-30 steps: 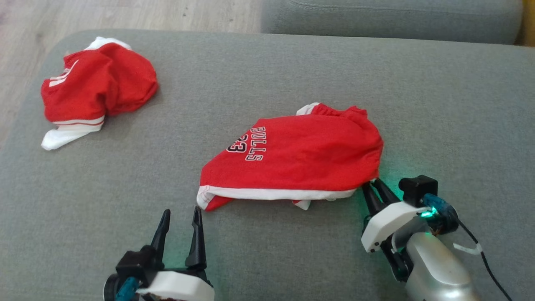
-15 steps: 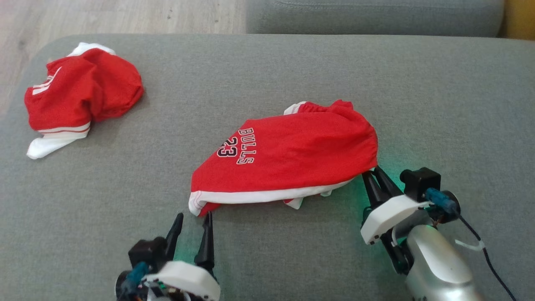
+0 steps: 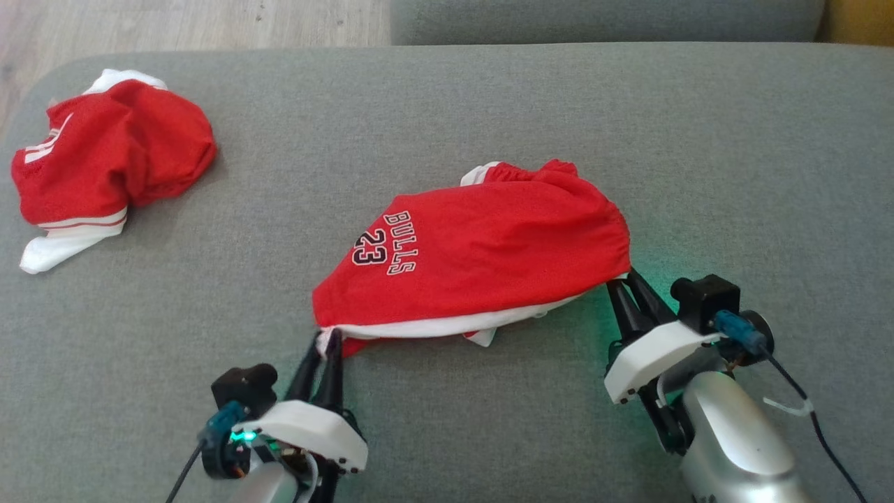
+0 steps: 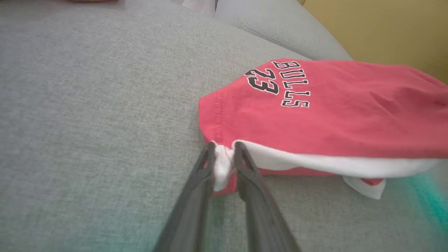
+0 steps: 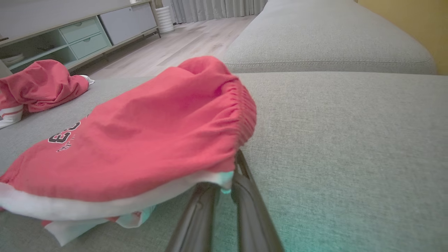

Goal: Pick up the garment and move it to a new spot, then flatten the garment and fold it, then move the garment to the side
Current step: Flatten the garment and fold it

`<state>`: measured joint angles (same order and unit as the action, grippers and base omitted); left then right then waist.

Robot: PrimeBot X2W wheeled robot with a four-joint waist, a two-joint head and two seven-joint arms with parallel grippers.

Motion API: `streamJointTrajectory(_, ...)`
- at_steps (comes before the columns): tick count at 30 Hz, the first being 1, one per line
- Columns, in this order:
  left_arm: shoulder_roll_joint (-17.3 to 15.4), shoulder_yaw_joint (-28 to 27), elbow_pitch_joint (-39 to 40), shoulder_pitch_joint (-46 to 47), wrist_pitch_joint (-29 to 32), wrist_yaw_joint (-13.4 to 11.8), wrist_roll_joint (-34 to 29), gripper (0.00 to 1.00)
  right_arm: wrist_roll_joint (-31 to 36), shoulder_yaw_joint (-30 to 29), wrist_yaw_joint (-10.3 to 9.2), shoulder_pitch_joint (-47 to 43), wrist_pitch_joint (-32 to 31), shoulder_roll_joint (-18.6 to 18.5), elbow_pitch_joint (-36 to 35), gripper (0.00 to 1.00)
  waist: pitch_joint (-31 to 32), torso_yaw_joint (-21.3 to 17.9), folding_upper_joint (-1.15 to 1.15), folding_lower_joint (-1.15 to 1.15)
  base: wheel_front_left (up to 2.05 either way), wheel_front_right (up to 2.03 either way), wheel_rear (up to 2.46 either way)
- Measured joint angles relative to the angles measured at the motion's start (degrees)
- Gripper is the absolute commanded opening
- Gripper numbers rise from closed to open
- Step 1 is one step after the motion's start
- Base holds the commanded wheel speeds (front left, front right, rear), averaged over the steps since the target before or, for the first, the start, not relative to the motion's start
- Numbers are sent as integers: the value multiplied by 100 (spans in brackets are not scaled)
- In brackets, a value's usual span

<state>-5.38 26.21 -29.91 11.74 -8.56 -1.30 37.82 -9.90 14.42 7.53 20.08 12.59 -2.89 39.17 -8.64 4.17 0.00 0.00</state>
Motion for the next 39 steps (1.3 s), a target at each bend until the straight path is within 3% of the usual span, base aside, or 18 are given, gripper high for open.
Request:
streamJointTrajectory(1,11,7,-26,6,1,34,1,16,0,-14,0,-11,0,0,-27,0,2,-7,0,0,0,0,0)
streamJointTrajectory(2,21,12,-58,9,1,37,1,3,0,-26,0,-27,0,0,-58,0,6,-12,0,0,0,0,0)
streamJointTrajectory(3,23,14,-86,9,1,44,1,0,0,-37,0,-46,0,0,-78,0,11,-16,0,0,0,0,0)
streamJointTrajectory(13,-16,48,-41,37,-241,80,-77,0,49,-160,0,-88,-1,0,-282,0,136,-26,0,0,0,0,0)
streamJointTrajectory(21,-324,-4,1055,152,-422,-29,-379,0,308,-408,0,-92,0,0,-1024,0,444,-71,0,-1,0,0,0)
streamJointTrajectory(25,-572,-43,1958,165,-453,-176,-555,0,502,-469,0,-143,-230,-30,-1801,0,679,-138,0,-1,0,0,0)
streamJointTrajectory(33,-1083,-226,3869,641,104,-386,-857,0,677,-821,0,-592,-1078,-356,-3995,0,1023,-393,0,-1,0,0,0)
streamJointTrajectory(39,-1300,-242,4611,1363,767,-417,-936,0,703,-959,0,-592,-1874,-541,-5219,0,1025,-573,0,-1,0,0,0)
